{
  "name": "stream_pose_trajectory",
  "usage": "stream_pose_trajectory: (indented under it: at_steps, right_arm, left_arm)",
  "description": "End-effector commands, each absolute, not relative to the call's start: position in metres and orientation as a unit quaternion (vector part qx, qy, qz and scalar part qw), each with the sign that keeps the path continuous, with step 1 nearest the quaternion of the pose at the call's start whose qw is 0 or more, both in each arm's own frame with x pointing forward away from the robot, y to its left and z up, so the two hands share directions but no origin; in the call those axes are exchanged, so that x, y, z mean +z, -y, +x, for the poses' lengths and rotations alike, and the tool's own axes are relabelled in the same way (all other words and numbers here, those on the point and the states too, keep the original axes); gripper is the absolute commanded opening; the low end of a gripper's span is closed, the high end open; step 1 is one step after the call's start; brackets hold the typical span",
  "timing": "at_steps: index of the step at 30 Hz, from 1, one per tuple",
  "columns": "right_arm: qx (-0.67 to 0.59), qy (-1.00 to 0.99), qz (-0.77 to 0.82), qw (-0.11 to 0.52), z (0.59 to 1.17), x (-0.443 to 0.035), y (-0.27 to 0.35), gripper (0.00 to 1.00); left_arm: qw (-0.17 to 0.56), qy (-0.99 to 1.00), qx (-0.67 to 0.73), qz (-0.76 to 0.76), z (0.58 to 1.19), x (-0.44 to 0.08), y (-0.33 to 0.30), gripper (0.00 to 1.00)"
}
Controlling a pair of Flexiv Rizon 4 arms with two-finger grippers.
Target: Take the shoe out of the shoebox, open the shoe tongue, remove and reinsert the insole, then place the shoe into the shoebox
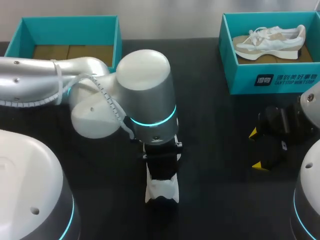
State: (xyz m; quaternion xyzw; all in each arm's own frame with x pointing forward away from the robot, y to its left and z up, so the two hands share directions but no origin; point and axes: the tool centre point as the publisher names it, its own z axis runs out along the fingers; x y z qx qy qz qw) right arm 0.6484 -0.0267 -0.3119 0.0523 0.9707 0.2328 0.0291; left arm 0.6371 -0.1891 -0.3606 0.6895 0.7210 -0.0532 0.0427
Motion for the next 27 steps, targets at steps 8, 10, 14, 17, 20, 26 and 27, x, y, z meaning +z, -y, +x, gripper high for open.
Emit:
stream_pose_trajectory:
  at_steps: [8,10,14,17,20,26,27]
  right_arm:
    - [0.232,-0.971,0.052,0.030,0.647,-0.312,0.027,1.00]
    - [0.232,-0.971,0.052,0.030,0.647,-0.312,0.027,1.00]
    - [0.232,-0.971,0.052,0.030,0.647,-0.312,0.027,1.00]
    - [0.232,-0.971,0.052,0.030,0.647,-0.312,0.027,1.00]
    - [0.232,-0.971,0.052,0.030,0.647,-0.312,0.027,1.00]
    - [0.232,-0.971,0.052,0.030,0.647,-0.312,0.027,1.00]
    - [0.232,-0.971,0.052,0.030,0.647,-0.312,0.027,1.00]
  left_arm:
    - [0.079,-0.733,-0.016,0.676,0.643,-0.345,0.167,0.00]
    - [0.080,-0.736,-0.018,0.672,0.643,-0.349,0.166,0.00]
    - [0.087,-0.741,-0.008,0.666,0.645,-0.355,0.167,0.00]
    - [0.094,-0.744,0.002,0.661,0.650,-0.358,0.167,0.00]
    - [0.095,-0.749,0.007,0.656,0.657,-0.361,0.166,0.00]
    - [0.098,-0.755,0.008,0.648,0.663,-0.359,0.165,0.00]
    - [0.099,-0.755,0.008,0.648,0.664,-0.358,0.165,0.00]
